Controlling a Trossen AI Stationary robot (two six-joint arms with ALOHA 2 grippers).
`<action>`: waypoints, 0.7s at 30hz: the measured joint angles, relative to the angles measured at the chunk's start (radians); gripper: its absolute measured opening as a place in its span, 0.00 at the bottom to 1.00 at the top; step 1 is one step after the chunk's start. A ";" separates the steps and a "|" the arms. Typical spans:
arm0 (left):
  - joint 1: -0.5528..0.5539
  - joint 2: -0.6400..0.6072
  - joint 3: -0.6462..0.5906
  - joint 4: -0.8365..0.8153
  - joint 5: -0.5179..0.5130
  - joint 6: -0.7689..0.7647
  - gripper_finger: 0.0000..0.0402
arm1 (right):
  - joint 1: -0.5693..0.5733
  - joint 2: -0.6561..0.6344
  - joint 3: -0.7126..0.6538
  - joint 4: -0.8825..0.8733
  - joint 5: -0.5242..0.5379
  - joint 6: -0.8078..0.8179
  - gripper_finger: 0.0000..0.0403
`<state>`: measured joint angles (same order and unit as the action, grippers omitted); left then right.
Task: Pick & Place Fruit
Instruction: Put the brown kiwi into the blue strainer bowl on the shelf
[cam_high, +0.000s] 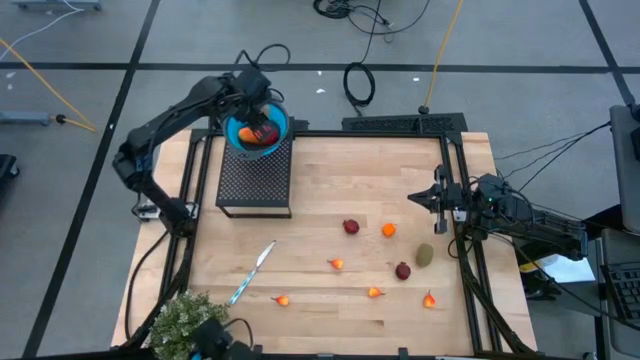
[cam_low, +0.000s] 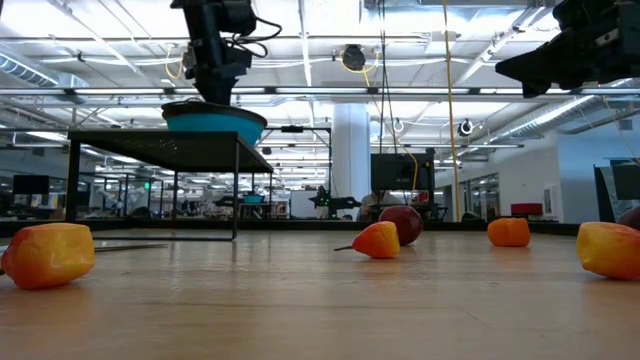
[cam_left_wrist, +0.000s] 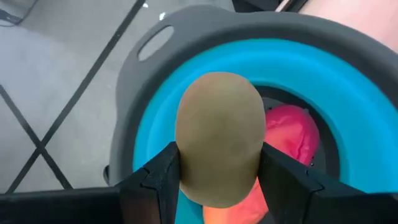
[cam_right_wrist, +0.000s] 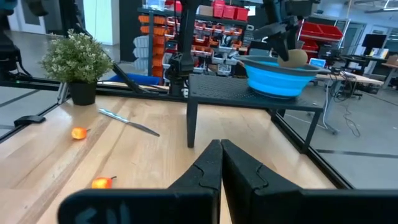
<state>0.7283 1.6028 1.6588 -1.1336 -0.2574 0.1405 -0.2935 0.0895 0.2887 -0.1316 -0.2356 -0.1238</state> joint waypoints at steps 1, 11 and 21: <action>0.003 0.004 0.000 0.000 0.006 0.008 0.44 | 0.000 0.000 0.000 0.000 0.000 0.000 0.00; 0.007 0.016 0.000 -0.003 0.022 0.065 0.44 | 0.000 0.000 0.000 -0.009 0.000 0.000 0.00; 0.024 0.016 0.000 0.000 -0.005 0.182 0.44 | 0.000 0.000 0.000 -0.010 -0.001 0.000 0.00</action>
<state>0.7525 1.6188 1.6588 -1.1336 -0.2626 0.3221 -0.2935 0.0892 0.2890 -0.1413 -0.2363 -0.1238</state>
